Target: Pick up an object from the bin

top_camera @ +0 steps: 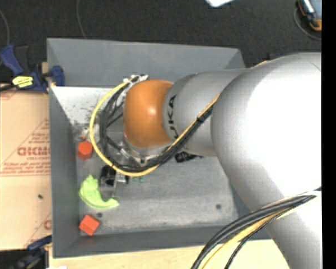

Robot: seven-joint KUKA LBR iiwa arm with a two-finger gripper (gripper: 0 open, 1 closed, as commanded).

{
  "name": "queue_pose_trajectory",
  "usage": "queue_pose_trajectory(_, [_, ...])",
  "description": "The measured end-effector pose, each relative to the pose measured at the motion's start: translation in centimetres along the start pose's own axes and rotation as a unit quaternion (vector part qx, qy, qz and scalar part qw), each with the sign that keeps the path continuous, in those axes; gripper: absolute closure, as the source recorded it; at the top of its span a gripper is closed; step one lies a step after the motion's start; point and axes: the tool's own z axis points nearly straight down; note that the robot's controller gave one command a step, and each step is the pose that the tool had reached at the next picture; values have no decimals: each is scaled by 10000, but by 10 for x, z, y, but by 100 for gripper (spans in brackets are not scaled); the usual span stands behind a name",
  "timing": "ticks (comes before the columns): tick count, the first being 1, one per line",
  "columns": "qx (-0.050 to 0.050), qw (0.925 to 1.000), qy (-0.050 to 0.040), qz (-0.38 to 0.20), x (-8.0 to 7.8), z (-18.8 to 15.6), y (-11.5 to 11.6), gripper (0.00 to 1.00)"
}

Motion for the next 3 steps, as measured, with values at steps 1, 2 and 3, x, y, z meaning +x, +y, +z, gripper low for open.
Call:
queue_pose_trajectory(1, [-4, 9993, -4, 376, 4, 4, 5, 0])
queue_pose_trajectory(2, [-6, 10000, -20, 5, -1, 0, -1, 100])
queue_pose_trajectory(3, [-6, 10000, -19, 7, -1, 0, -1, 100])
